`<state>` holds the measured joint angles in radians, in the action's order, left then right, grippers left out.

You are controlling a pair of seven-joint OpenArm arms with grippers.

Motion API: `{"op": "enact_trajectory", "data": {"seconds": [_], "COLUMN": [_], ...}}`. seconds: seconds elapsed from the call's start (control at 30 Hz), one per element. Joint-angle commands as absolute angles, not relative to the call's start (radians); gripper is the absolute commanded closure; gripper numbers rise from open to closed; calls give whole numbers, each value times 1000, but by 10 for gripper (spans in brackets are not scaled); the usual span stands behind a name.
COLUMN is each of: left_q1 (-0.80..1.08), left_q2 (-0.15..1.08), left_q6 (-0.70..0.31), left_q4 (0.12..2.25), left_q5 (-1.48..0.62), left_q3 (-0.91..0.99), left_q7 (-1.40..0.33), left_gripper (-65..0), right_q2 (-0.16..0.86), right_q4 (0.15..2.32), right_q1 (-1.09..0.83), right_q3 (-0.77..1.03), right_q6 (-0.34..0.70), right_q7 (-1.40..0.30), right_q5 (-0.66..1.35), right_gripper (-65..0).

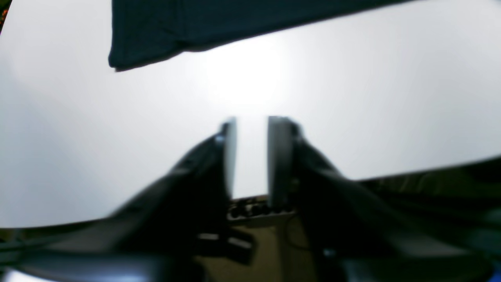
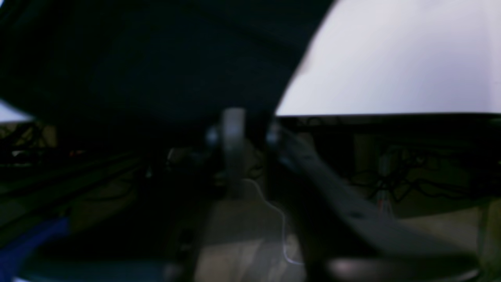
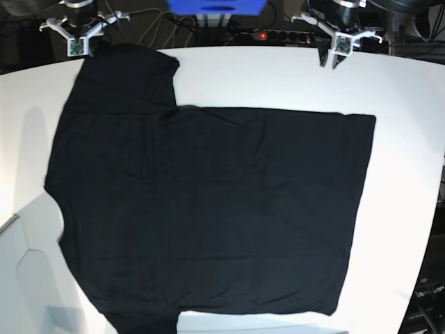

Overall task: Fold the T-shirt properly
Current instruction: 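Lower both grippers to the shoulder corners of the black T-shirt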

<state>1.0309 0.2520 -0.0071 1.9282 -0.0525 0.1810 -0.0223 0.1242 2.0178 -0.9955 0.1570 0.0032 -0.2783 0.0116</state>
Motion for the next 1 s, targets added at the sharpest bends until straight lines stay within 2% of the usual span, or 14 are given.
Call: {"op": "enact_trajectory", "data": {"seconds": [0.0, 0.07, 0.17, 0.4, 0.57, 0.6, 0.73, 0.97], "left_q1": [1035, 1013, 954, 774, 634, 610, 524, 456], "left_q2": [260, 262, 255, 265, 263, 263, 257, 255], "left_q6": [-4, -4, -4, -5, -10, -25, -188, -206], "left_q4": [1945, 1943, 1931, 1825, 1722, 1699, 1610, 1504], "left_q5": [-74, -130, -199, -311, -312, -314, -314, -312], "left_q3": [185, 194, 259, 386, 466, 483, 541, 553], "left_q7": [2, 1, -1, -18, -185, -200, -211, -211], "left_gripper": [-233, -311, -330, -330, -332, -332, -332, -332], "right_q2": [128, 130, 130, 130, 130, 130, 131, 131], "right_q4": [2032, 2032, 2031, 2029, 2026, 2026, 2028, 2028], "right_q1": [-1003, -997, -972, -949, -935, -935, -911, -908], "right_q3": [159, 159, 159, 160, 160, 160, 160, 160], "right_q6": [8, 8, 8, 8, 8, 8, 8, 8], "right_q7": [-260, -260, -260, -260, -266, -280, -334, -355], "right_q5": [13, 13, 13, 13, 10, 10, 10, 10], "right_gripper": [-206, -277, -322, -320, -320, -320, -320, -320]}}
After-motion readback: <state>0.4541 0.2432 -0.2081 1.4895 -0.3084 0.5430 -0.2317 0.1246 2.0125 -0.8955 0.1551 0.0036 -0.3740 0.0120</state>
